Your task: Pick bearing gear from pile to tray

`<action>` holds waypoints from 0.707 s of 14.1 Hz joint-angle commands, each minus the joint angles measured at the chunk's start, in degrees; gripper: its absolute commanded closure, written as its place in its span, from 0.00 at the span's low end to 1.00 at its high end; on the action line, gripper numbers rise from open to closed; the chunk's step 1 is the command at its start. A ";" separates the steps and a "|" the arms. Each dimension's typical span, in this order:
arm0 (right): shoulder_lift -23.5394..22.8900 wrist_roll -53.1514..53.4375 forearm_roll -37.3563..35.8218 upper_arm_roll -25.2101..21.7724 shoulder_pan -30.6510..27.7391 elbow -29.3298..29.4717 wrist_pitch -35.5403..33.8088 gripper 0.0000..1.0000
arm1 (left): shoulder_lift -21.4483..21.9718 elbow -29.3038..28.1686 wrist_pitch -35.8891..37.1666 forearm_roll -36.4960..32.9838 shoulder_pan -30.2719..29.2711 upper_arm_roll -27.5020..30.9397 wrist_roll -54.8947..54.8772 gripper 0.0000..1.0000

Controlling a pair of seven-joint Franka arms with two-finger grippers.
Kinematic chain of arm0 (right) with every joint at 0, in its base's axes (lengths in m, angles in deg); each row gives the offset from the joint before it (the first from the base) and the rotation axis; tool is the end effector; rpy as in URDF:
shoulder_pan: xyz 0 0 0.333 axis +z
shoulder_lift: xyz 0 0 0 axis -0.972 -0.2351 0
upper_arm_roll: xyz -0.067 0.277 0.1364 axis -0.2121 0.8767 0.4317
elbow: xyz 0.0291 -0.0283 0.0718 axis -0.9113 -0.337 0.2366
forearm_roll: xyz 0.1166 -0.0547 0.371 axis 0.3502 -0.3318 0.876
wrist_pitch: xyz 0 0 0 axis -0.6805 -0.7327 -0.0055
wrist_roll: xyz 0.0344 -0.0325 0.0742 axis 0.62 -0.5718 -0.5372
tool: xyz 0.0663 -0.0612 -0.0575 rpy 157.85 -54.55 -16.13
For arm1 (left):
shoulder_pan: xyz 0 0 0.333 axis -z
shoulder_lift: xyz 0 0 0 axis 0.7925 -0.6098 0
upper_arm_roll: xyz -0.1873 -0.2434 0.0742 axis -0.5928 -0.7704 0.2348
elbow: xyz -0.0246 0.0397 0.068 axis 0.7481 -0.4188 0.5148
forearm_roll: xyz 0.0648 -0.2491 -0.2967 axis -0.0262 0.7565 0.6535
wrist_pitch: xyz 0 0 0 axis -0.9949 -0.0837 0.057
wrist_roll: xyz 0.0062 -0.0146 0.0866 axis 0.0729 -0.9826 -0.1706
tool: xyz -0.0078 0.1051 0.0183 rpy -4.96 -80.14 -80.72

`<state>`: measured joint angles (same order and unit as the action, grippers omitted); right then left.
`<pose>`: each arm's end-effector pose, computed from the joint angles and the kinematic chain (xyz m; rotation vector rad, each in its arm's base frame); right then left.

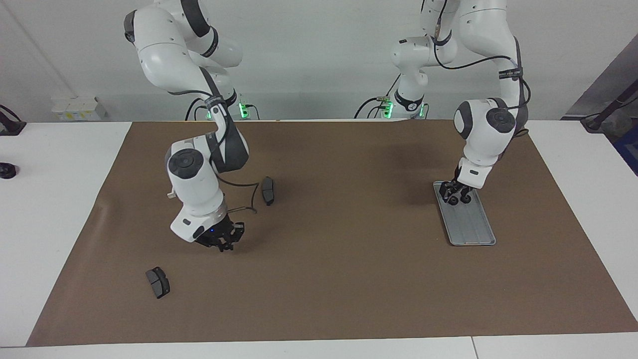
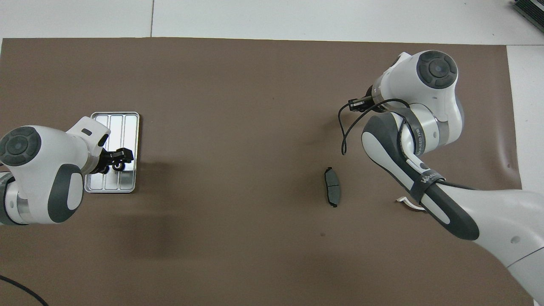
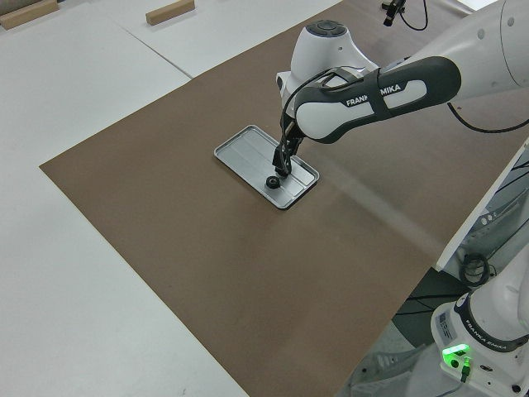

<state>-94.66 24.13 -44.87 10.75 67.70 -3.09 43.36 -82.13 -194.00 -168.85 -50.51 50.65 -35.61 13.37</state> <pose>0.6809 0.1573 0.3619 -3.0656 -0.3426 -0.2754 0.5410 -0.0171 0.3298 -3.0998 -0.3146 -0.1067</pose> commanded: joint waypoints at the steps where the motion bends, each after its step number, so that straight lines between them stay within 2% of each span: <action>1: 0.01 3.11 0.34 2.60 4.98 -0.03 8.76 1.00 | 2.28 2.92 4.36 0.44 0.55 0.03 0.35 0.00; 3: -0.17 9.78 0.08 2.60 10.26 0.06 14.50 1.00 | 1.32 7.06 6.76 0.44 0.55 -0.15 0.78 0.00; 5: -1.57 14.62 0.25 2.51 16.06 -0.03 20.47 1.00 | 0.61 8.39 5.45 0.44 0.63 -0.15 1.57 0.00; 8: -6.66 18.68 -0.54 1.64 23.89 1.02 28.30 1.00 | -0.62 10.93 4.91 0.52 1.34 -0.06 2.45 0.00; 10: -9.30 20.00 -0.45 0.15 27.76 3.82 29.38 1.00 | -0.62 10.77 4.57 0.53 1.69 -0.15 4.99 0.00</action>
<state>-100.58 42.86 -44.91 12.03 93.34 -2.91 71.31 -81.69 -184.44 -164.28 -50.45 51.25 -36.18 16.15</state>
